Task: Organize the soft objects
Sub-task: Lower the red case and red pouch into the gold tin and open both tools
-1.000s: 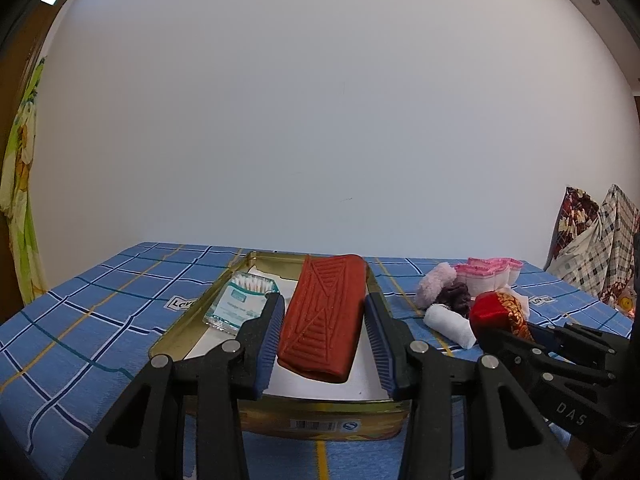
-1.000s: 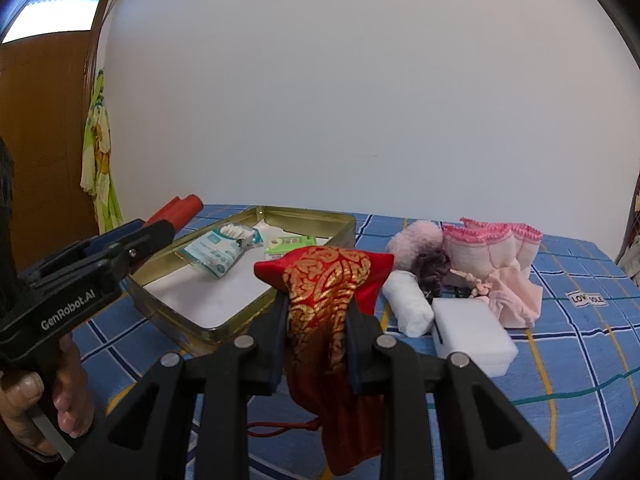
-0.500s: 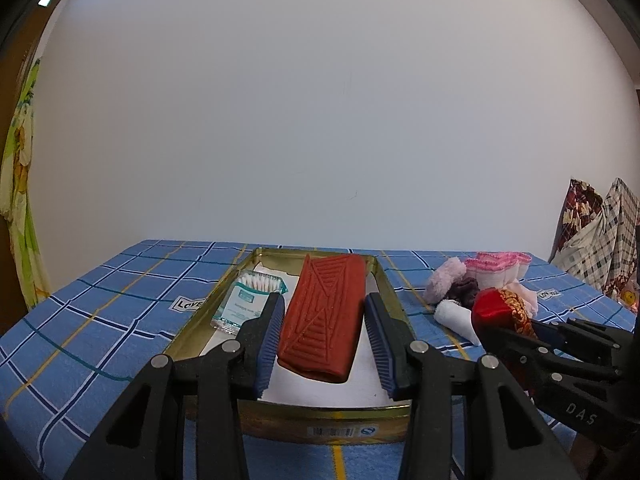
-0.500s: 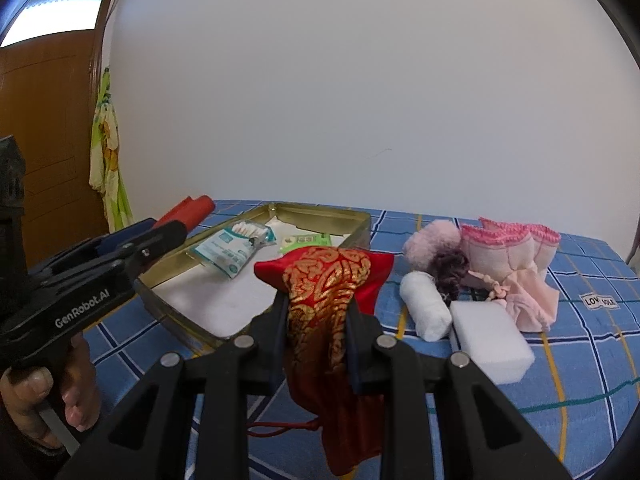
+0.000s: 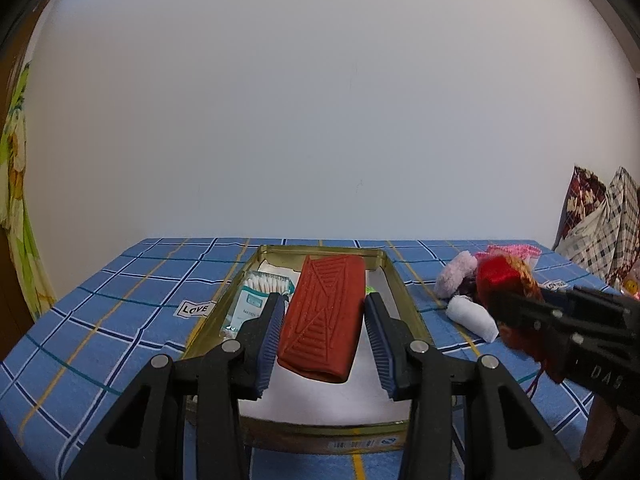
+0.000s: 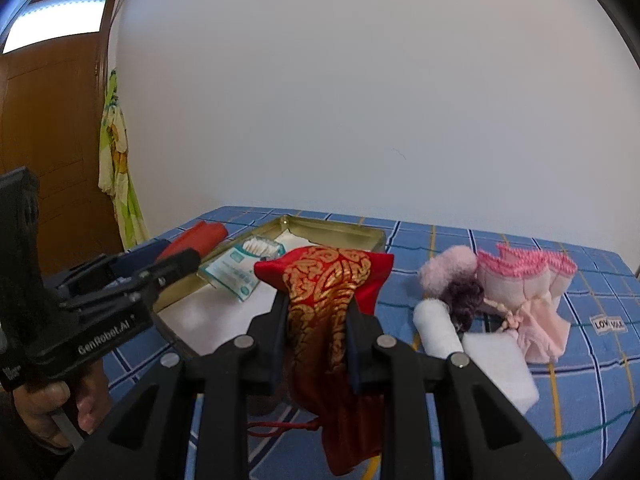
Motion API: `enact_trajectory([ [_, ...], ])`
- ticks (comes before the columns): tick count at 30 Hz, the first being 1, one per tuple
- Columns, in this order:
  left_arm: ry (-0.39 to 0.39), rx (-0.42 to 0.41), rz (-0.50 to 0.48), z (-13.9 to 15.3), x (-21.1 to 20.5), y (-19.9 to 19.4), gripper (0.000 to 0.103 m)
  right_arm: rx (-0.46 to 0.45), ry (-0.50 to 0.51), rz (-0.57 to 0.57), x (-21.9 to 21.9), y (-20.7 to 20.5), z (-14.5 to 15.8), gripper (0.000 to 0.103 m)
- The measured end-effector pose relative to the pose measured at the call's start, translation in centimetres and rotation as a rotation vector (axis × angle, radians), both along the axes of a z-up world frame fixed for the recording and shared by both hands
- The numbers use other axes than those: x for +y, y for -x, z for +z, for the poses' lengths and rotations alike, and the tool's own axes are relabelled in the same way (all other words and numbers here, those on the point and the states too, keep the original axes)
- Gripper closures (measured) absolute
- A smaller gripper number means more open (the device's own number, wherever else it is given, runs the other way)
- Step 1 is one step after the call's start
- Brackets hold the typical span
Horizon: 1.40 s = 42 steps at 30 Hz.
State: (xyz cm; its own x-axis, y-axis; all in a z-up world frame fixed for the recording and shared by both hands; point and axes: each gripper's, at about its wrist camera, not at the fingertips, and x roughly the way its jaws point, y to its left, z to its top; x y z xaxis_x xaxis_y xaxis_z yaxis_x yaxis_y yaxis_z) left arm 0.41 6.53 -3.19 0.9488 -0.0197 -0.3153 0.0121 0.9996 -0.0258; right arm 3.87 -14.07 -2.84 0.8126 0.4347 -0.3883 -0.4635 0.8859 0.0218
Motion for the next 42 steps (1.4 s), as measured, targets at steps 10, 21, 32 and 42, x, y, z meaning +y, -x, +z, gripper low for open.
enact_trajectory([
  [10, -0.065, 0.057, 0.009, 2.5, 0.5, -3.9, 0.059, 0.044, 0.009, 0.025, 2.4, -5.5, 3.0, 0.078],
  [21, -0.027, 0.280, 0.017, 2.8, 2.8, -12.2, 0.059, 0.167, 0.065, 0.007, 6.5, -13.3, 1.6, 0.078],
  [32, -0.076, 0.330, 0.091, 1.8, 3.2, -14.7, 0.045, 0.210, 0.084, -0.015, 7.1, -15.3, -0.1, 0.032],
  [42, -0.082, 0.211, 0.041, 1.9, 1.1, -9.5, 0.028, 0.170, 0.017, -0.051, -1.1, -8.6, 0.6, 0.014],
])
